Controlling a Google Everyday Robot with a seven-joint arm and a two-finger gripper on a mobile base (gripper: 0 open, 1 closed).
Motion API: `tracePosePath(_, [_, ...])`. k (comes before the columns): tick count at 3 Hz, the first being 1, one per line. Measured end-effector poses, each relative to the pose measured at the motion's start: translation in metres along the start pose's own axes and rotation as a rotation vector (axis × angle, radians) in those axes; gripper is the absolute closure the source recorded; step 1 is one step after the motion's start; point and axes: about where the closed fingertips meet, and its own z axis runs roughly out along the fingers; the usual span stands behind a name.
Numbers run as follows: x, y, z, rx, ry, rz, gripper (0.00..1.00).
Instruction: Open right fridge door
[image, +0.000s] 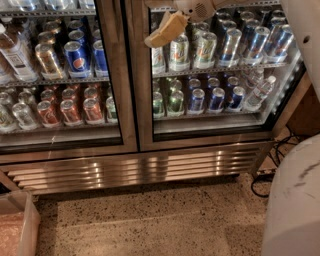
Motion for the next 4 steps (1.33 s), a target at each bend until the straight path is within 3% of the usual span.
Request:
tracePosePath(1, [-0.013,-0.001,0.036,-0.068,-0.105,-0.010,0.35])
tracePosePath(2, [-0.017,-0.003,0.055,-0.104,-0.170,-0.009,0.35])
tracePosePath(4, [-0.015,-0.015,0.053,-0.086,-0.158,-0.032,0.36])
